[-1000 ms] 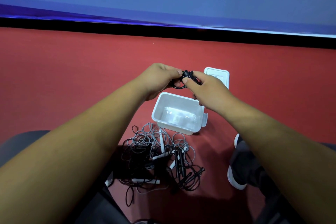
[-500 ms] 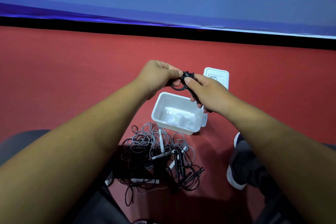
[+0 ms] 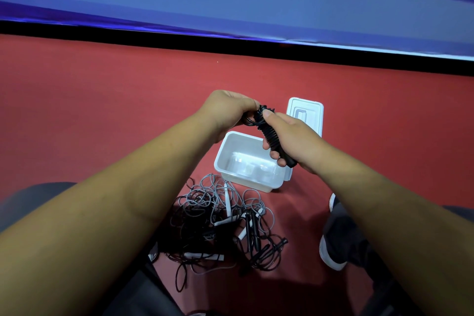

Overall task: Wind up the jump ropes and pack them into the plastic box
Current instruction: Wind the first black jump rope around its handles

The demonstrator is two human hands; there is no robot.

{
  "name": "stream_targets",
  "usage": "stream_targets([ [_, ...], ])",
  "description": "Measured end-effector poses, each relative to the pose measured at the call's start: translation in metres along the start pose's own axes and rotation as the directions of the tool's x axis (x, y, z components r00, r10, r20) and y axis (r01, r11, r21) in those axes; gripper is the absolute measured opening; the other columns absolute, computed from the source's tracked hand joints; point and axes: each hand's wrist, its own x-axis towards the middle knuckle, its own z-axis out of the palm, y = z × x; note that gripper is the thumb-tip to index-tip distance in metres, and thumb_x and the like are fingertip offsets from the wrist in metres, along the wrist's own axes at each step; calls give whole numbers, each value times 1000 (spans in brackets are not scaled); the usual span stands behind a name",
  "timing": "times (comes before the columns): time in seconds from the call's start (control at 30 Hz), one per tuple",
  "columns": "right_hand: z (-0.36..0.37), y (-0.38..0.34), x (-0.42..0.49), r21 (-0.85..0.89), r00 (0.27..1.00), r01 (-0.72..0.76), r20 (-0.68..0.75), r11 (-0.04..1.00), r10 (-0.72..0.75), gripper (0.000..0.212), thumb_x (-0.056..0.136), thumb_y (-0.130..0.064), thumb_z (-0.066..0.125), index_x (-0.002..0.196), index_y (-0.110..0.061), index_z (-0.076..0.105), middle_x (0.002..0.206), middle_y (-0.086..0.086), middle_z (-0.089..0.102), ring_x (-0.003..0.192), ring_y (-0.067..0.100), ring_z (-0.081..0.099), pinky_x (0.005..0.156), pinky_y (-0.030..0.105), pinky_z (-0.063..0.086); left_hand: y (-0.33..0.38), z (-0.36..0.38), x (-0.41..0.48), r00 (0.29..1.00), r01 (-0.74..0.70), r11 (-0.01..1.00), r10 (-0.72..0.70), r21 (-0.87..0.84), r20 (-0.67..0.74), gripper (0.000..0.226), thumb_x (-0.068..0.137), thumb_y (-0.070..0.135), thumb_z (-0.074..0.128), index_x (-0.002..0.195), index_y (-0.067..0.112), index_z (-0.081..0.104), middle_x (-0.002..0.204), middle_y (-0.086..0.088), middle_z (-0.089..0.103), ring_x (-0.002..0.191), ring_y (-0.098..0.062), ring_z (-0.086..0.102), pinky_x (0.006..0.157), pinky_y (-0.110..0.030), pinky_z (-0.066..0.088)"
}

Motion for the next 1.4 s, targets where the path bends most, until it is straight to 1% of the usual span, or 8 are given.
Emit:
stream_targets([
  [0.2,6,-1,-2,51,1000,-25,-8,998,26,49,104,-61,53,113,-15,69,78,7,71,56,23,53,49,28,42,5,0,-2,998,-12,987,21,163,-58,10,86,3,73,90,-2,80,91,-32,74,66,-28,67,79,-43,63],
  [0.37,10,-2,-1,58,999,-16,-40,998,18,44,104,-60,52,107,-18,67,78,7,71,55,23,53,48,27,41,9,2,-2,993,24,976,3,218,-122,12,83,8,75,88,-1,80,81,-25,76,60,-27,69,85,-51,63],
  [0.57,14,2,2,43,998,9,-63,999,-7,48,102,-64,52,108,-19,67,77,5,72,57,24,55,53,34,41,14,3,-6,987,42,984,-14,173,-159,13,83,6,79,89,-6,78,79,-25,76,62,-29,71,83,-50,64],
  [0.73,16,1,-1,46,995,32,-92,998,-28,48,105,-61,50,110,-16,66,76,3,70,55,22,55,49,31,41,14,5,-8,983,54,996,-39,77,-181,17,83,4,80,92,-10,76,81,-29,75,62,-31,69,78,-53,64],
  [0.93,14,-5,-5,67,996,39,-78,997,-34,48,106,-64,46,113,-21,66,82,4,71,55,20,57,46,25,39,22,4,-4,980,98,995,-102,-31,-169,29,82,2,82,104,-13,72,92,-31,75,66,-31,71,78,-47,66],
  [1.0,14,-7,-5,100,998,36,-54,994,-30,47,105,-64,47,116,-23,67,82,6,71,59,23,58,48,27,40,24,5,-4,982,114,993,-119,-38,-146,23,84,1,80,103,-11,73,85,-27,75,62,-29,70,79,-43,65],
  [1.2,16,-14,-4,316,999,-50,17,947,46,51,104,-58,51,122,-13,68,84,13,65,57,25,53,49,28,38,32,1,-8,992,123,989,-125,-87,-16,8,92,1,75,98,-3,71,69,-12,73,55,-18,72,54,-24,60],
  [1.4,10,-17,-2,296,999,-39,14,954,37,58,97,-63,55,117,-10,69,82,12,67,57,23,54,52,29,39,29,-8,-7,999,38,998,-37,-42,23,11,94,10,76,97,0,76,75,-10,76,64,-18,73,63,-23,60],
])
